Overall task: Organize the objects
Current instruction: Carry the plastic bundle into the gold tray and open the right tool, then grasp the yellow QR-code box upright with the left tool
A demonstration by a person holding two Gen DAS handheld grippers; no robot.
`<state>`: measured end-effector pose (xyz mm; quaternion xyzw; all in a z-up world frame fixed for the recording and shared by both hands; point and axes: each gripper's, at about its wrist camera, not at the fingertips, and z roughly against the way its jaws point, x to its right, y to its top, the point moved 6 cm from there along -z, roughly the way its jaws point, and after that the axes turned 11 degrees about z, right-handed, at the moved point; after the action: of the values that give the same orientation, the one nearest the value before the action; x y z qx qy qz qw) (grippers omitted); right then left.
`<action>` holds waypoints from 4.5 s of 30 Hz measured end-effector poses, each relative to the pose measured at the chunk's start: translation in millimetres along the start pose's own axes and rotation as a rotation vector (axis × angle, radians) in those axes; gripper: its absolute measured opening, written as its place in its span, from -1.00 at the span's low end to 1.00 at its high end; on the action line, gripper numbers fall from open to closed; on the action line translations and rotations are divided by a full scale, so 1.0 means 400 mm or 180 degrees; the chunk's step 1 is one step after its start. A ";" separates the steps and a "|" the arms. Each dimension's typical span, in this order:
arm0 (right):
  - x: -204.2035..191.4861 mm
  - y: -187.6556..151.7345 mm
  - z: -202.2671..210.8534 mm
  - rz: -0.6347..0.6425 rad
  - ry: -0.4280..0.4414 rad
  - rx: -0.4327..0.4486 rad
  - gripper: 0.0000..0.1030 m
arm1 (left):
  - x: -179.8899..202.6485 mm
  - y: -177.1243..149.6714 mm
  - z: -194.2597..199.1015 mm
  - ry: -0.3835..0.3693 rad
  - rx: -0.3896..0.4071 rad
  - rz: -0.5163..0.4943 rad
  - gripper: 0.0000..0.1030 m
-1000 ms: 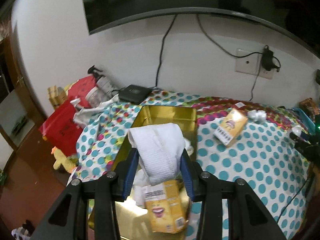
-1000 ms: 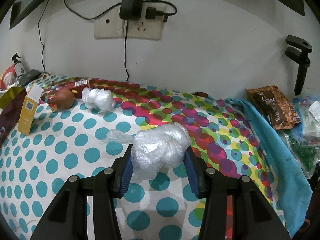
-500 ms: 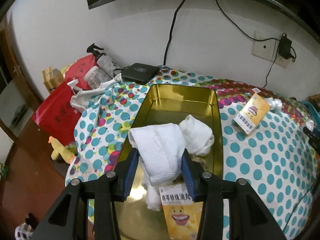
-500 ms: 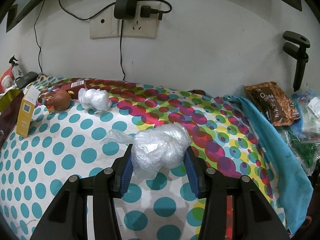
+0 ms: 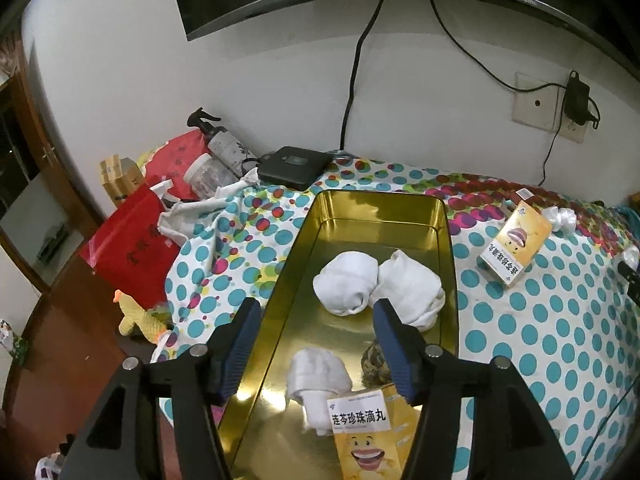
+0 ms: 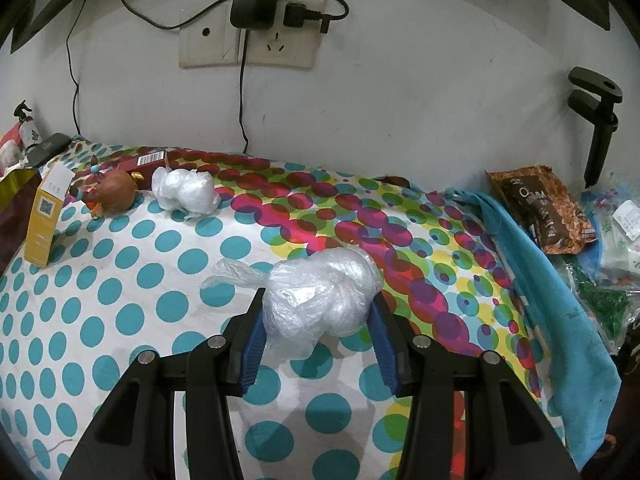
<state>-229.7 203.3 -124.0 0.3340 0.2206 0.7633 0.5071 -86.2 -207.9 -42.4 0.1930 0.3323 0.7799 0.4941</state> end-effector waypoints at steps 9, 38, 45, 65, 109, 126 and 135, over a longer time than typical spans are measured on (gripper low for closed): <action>-0.016 0.010 0.017 0.0106 -0.0054 0.0102 -0.14 | -0.023 -0.020 0.052 -0.0077 0.0101 0.0104 0.19; -0.663 0.300 0.348 0.0555 0.1934 0.0692 -0.13 | -0.284 -0.091 0.134 -0.0263 0.0123 0.0875 0.40; -0.833 0.310 0.352 0.0844 0.2117 0.0542 -0.13 | -0.333 -0.101 0.127 -0.0237 0.0103 0.0997 0.40; -0.738 0.281 0.343 0.0665 0.1791 0.0901 0.58 | -0.241 -0.086 0.105 -0.0336 0.0036 0.0815 0.40; -0.190 0.009 0.231 -0.0182 0.0292 0.1083 1.00 | 0.546 -0.017 -0.252 -0.1225 -0.0641 -0.0895 0.41; -0.196 0.010 0.222 -0.0164 0.0322 0.1019 1.00 | 0.540 0.016 -0.222 -0.1014 -0.0274 -0.0895 -0.27; -0.193 0.009 0.218 -0.0180 0.0298 0.0996 1.00 | 0.545 0.017 -0.187 -0.1092 -0.0211 -0.0925 -0.37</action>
<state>-147.8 130.7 -84.5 0.3666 0.3695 0.7198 0.4594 -233.0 -38.4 -96.1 0.2567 0.2419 0.6667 0.6566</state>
